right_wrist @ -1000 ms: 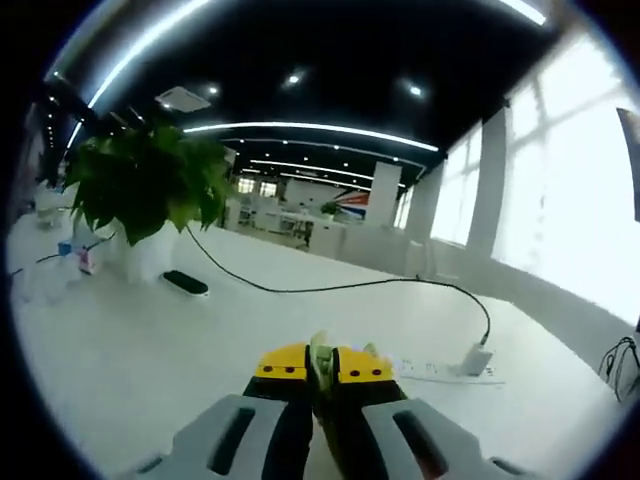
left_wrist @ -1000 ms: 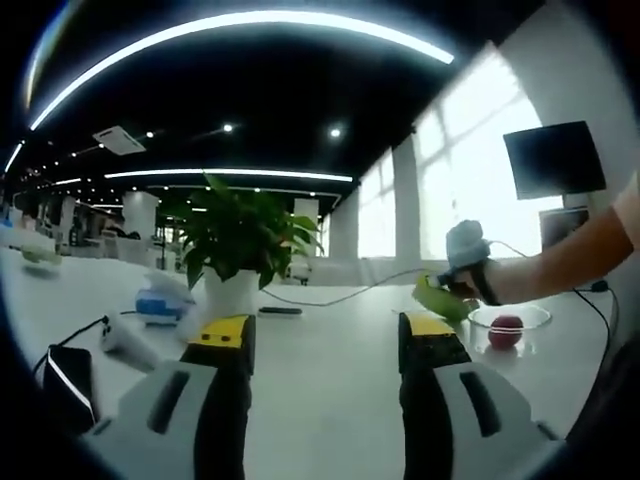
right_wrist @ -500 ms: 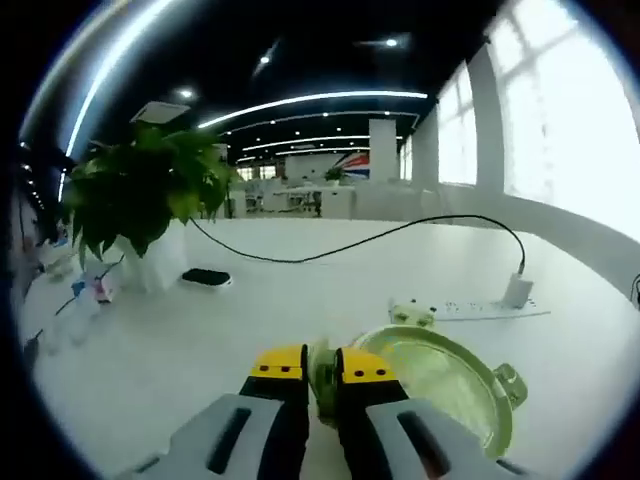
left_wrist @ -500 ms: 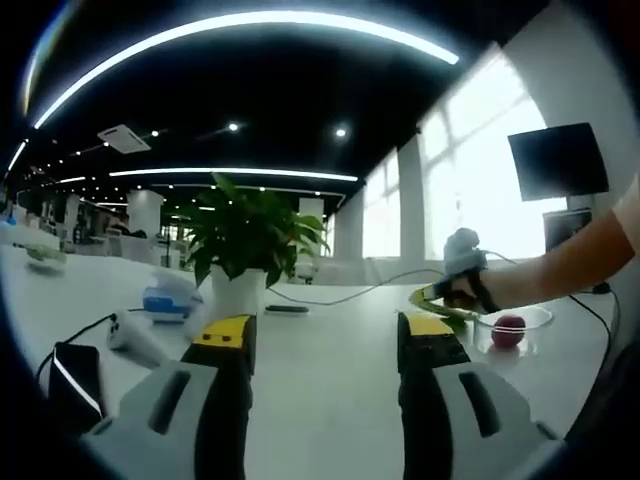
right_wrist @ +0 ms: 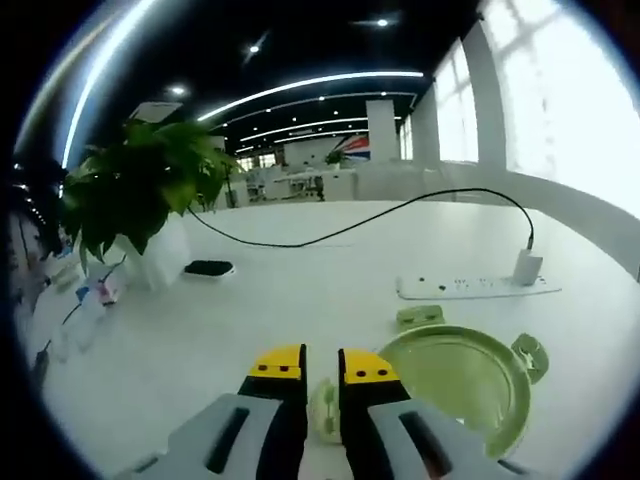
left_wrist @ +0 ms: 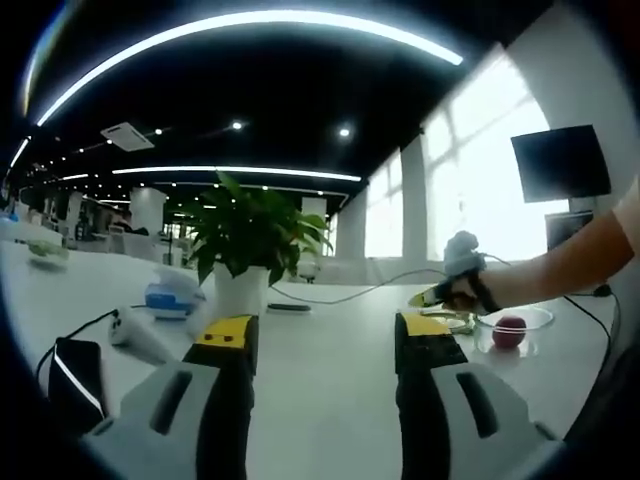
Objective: Open container latches remove lid place lid upside down on tabletop take tomato from container place on tabletop
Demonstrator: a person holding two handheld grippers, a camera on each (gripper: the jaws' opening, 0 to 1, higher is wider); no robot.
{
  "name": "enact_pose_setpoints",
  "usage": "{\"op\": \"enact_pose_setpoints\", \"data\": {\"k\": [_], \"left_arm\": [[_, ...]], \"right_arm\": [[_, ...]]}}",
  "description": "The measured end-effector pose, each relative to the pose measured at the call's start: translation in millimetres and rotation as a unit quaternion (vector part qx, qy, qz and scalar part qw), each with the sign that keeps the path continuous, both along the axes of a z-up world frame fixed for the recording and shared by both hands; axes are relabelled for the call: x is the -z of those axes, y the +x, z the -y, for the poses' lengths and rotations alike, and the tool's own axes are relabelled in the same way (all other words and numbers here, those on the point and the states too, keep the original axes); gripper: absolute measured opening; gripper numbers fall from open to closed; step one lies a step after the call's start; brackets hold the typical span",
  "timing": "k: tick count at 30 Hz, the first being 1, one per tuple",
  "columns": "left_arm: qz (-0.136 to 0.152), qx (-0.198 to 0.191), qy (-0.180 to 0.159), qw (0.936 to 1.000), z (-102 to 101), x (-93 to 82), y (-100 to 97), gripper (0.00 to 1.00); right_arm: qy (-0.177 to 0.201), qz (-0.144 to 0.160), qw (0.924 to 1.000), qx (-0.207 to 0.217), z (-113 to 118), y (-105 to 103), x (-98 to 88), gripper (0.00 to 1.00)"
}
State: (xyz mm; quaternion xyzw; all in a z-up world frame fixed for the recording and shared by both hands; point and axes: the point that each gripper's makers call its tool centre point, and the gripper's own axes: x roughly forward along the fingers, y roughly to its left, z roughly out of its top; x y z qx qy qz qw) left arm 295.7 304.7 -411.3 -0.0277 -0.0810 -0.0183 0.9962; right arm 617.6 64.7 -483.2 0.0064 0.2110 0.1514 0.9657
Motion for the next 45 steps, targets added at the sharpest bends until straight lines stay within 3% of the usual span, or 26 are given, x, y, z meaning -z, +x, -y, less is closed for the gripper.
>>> {"op": "enact_pose_setpoints", "data": {"k": [14, 22, 31, 45], "left_arm": [[-0.001, 0.002, -0.001, 1.0000, 3, 1.1, 3.7, 0.53], [-0.007, -0.001, 0.003, 1.0000, 9, 0.2, 8.7, 0.56], [-0.006, 0.007, 0.021, 0.9997, 27, -7.3, 16.5, 0.56], [-0.003, 0.019, 0.031, 0.9993, 46, -14.7, 24.7, 0.56]], "right_arm": [[0.006, 0.026, 0.9995, -0.018, -1, -12, -25.1, 0.11], [-0.010, 0.067, 0.9973, -0.027, 12, -12, -56.5, 0.14], [-0.003, 0.101, 0.9943, -0.033, 42, -16, -96.5, 0.18], [0.011, 0.142, 0.9894, -0.029, 118, -24, -147.7, 0.20]]}}
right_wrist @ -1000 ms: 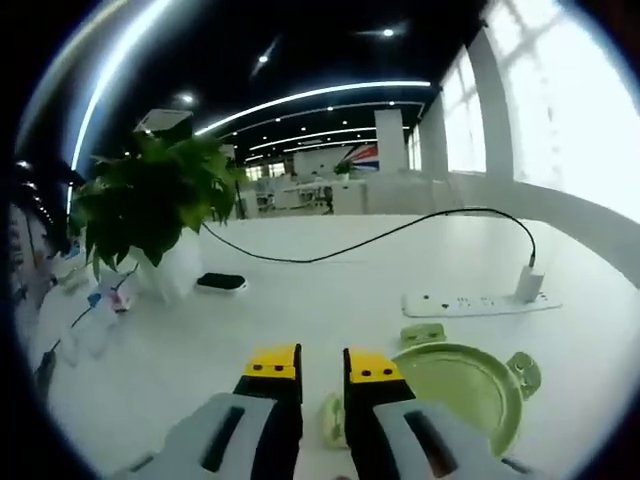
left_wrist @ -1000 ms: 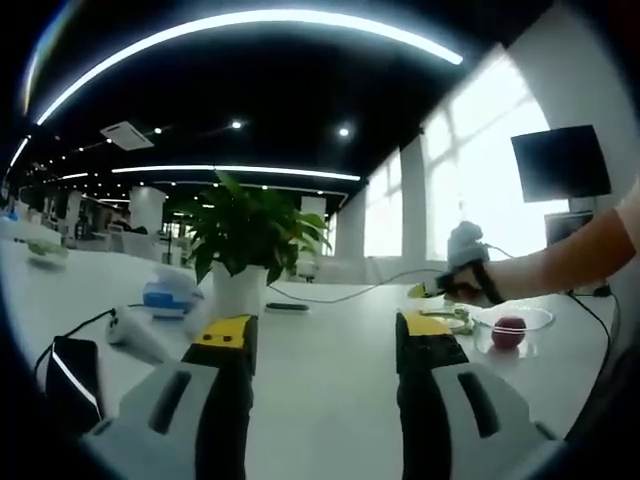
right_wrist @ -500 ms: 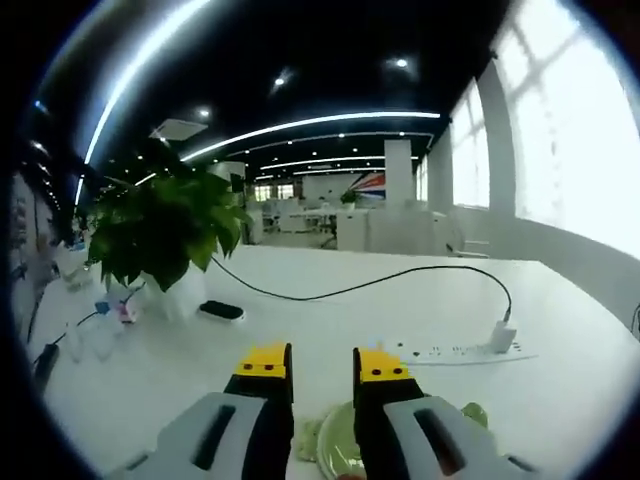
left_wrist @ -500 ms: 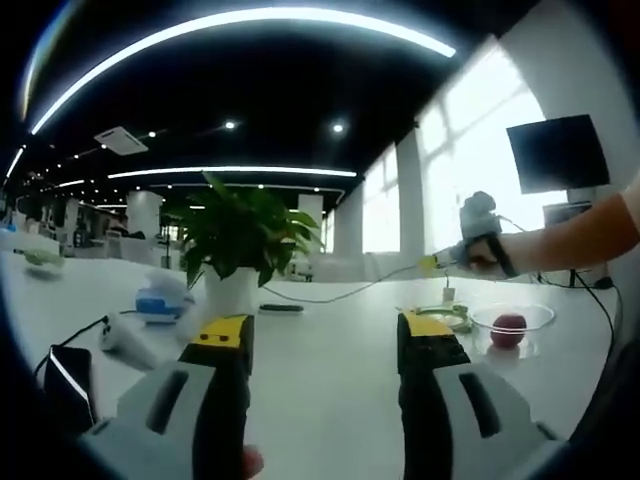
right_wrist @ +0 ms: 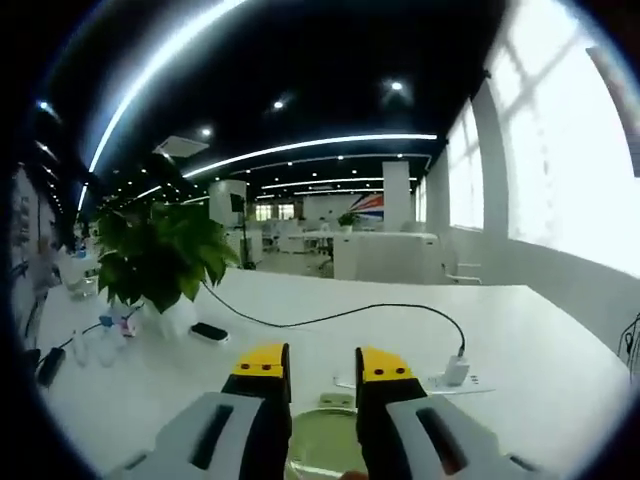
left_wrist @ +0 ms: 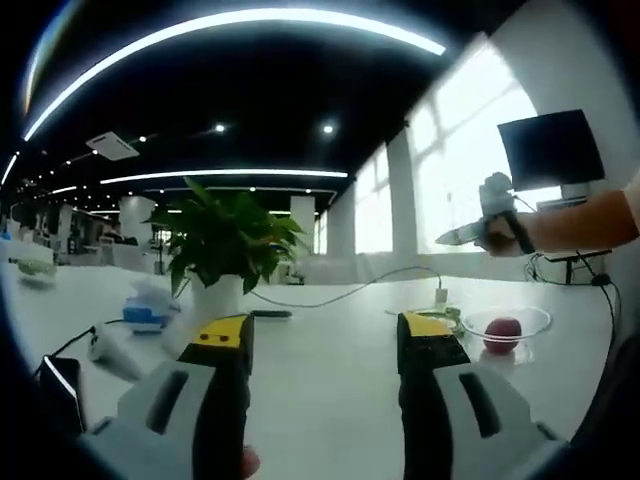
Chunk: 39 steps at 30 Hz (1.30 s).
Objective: Open container latches remove lid place lid upside down on tabletop take tomato from container place on tabletop
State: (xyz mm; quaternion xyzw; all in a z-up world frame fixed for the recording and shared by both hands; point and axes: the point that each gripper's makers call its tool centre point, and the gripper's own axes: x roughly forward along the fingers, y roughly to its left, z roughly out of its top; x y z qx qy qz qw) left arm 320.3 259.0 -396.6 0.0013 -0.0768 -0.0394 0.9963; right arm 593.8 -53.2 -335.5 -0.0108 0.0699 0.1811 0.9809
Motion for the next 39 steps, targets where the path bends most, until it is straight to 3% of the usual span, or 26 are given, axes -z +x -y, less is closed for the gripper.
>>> {"op": "enact_pose_setpoints", "data": {"k": [12, 14, 26, 39], "left_arm": [[-0.001, 0.013, 0.004, 0.9999, 16, -1.2, 8.4, 0.56], [-0.001, 0.015, 0.005, 0.9999, 17, -1.6, 8.7, 0.56], [0.001, 0.022, 0.007, 0.9997, 24, -4.6, 10.3, 0.56], [0.000, 0.032, 0.009, 0.9994, 35, -5.4, 14.8, 0.56]], "right_arm": [[0.036, 0.039, 0.9986, -0.002, 53, -37, -48.3, 0.23], [0.058, 0.046, 0.9972, -0.002, 68, -34, -55.1, 0.25], [0.075, 0.080, 0.9937, 0.023, 134, -79, -64.1, 0.28], [0.090, 0.115, 0.9889, 0.030, 174, -129, -74.7, 0.33]]}}
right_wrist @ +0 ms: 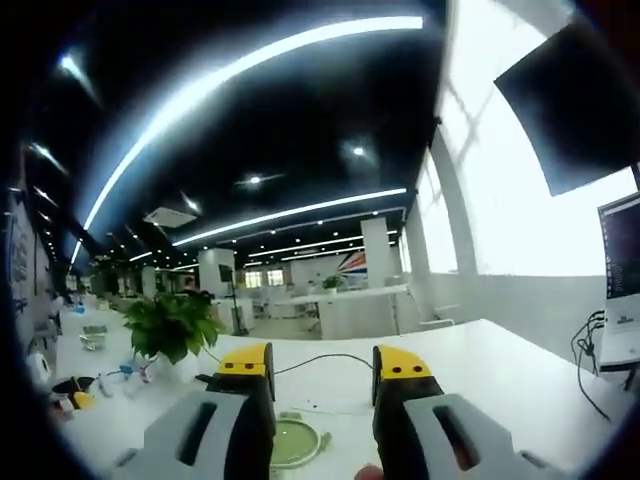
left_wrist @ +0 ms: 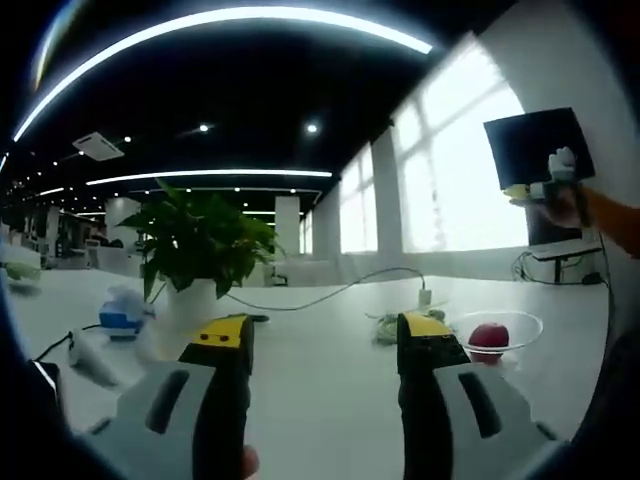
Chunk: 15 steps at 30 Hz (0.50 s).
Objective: Open container latches remove lid place lid upside down on tabletop take tomato from container place on tabletop
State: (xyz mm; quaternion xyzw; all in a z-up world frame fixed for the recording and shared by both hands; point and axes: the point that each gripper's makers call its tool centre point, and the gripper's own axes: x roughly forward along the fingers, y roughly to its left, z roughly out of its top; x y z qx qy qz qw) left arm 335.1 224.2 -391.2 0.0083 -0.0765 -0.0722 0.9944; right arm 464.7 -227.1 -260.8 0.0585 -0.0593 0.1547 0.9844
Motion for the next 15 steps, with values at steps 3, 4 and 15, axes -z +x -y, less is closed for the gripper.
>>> {"op": "enact_pose_setpoints", "data": {"k": [3, 4, 15], "left_arm": [[-0.001, -0.001, 0.002, 1.0000, 0, 0.2, 0.3, 0.56], [-0.001, 0.000, 0.002, 1.0000, 0, 0.1, 0.2, 0.56], [-0.001, 0.006, 0.002, 1.0000, 7, -0.8, 2.4, 0.56]], "right_arm": [[-0.006, 0.005, 1.0000, 0.005, 7, -12, 4.8, 0.33], [-0.008, 0.005, 0.9999, 0.006, 9, -17, 7.5, 0.33], [-0.002, -0.008, 0.9995, 0.031, 43, -54, 40.0, 0.33]]}}
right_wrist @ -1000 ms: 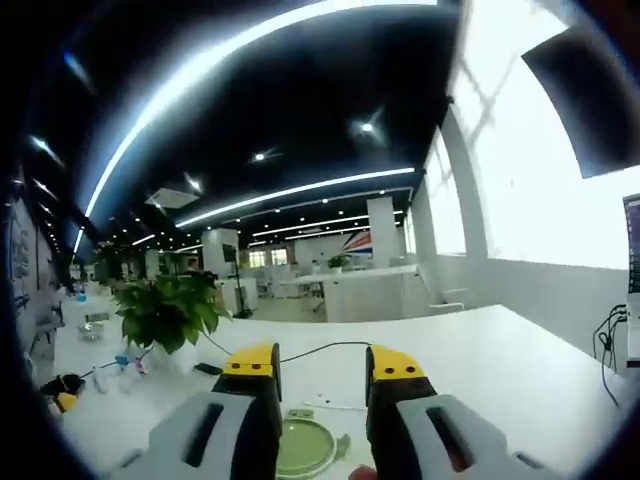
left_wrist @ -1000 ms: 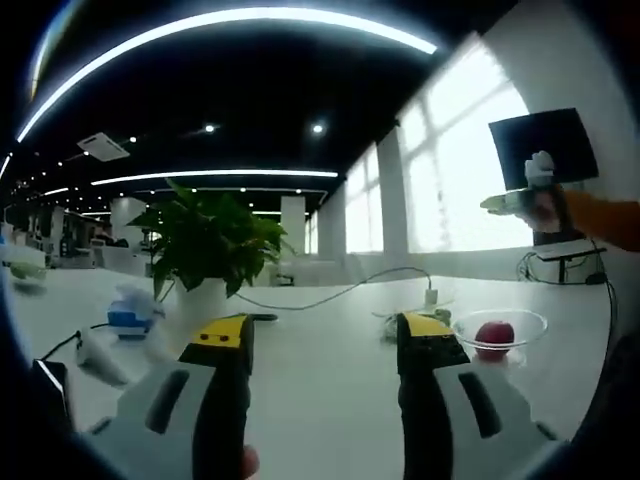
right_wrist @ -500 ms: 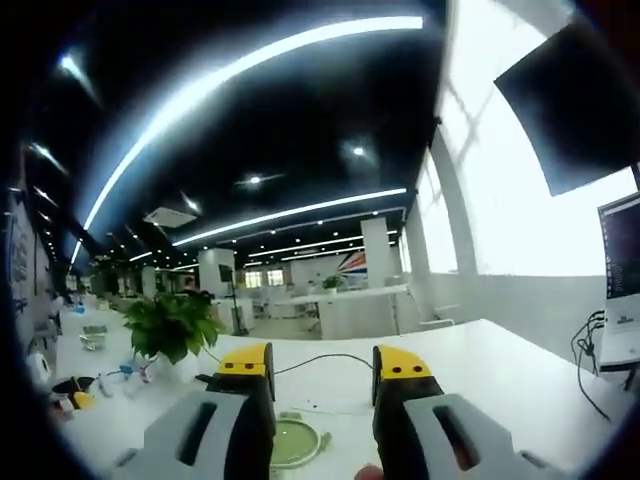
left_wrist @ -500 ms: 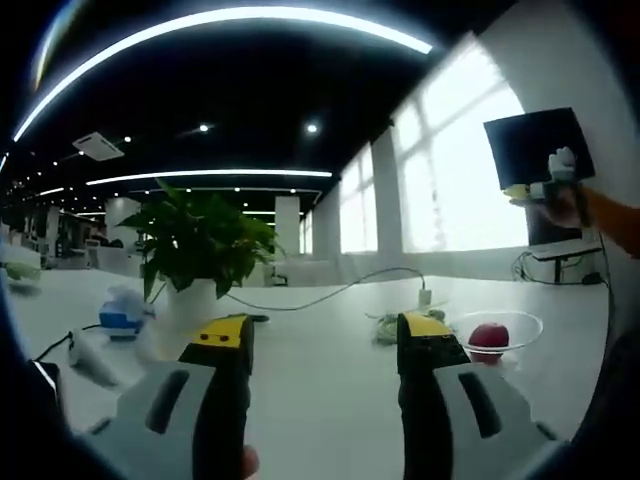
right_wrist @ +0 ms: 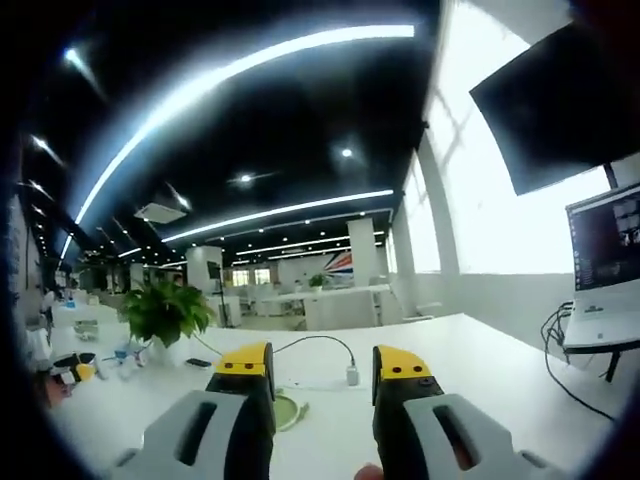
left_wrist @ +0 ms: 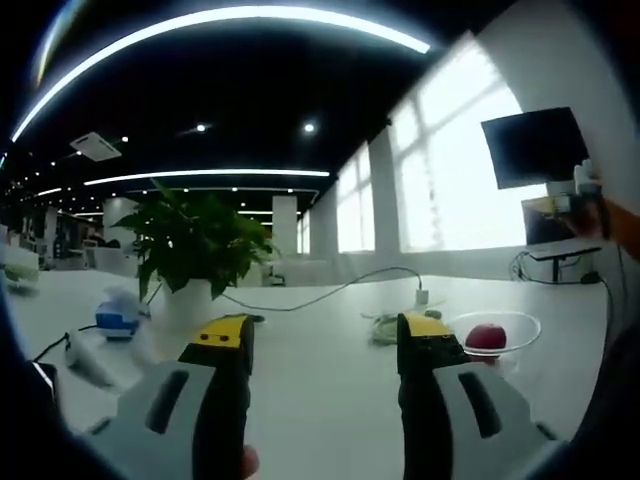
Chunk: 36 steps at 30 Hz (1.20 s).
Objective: Open container latches remove lid place lid upside down on tabletop take tomato from container place on tabletop
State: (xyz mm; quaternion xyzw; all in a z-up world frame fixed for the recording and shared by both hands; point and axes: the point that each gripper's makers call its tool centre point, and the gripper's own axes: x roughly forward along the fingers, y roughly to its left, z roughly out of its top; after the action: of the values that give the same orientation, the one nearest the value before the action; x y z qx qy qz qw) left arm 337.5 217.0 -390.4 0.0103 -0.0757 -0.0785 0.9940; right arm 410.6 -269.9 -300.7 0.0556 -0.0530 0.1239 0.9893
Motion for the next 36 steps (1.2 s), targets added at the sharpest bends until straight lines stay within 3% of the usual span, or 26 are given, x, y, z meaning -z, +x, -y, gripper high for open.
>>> {"op": "enact_pose_setpoints", "data": {"k": [3, 5, 21, 27, 36], "left_arm": [[0.000, 0.002, 0.002, 1.0000, 2, 0.1, -0.2, 0.56], [-0.001, 0.003, 0.000, 1.0000, 3, 0.7, -0.2, 0.56], [-0.011, 0.007, -0.007, 0.9999, 11, 13.7, -4.6, 0.56], [-0.018, 0.007, -0.011, 0.9997, 11, 21.3, -5.8, 0.56], [-0.019, 0.007, -0.014, 0.9997, 9, 22.5, -5.2, 0.56]], "right_arm": [[-0.011, -0.009, 0.9999, 0.007, 7, -7, 12.9, 0.33], [-0.051, -0.011, 0.9983, 0.026, 15, -9, 24.0, 0.33], [-0.027, -0.047, 0.9973, 0.050, 39, -29, 93.3, 0.35], [-0.014, -0.075, 0.9951, 0.064, 49, -35, 123.3, 0.35], [-0.016, -0.084, 0.9942, 0.065, 51, -39, 130.2, 0.35]]}}
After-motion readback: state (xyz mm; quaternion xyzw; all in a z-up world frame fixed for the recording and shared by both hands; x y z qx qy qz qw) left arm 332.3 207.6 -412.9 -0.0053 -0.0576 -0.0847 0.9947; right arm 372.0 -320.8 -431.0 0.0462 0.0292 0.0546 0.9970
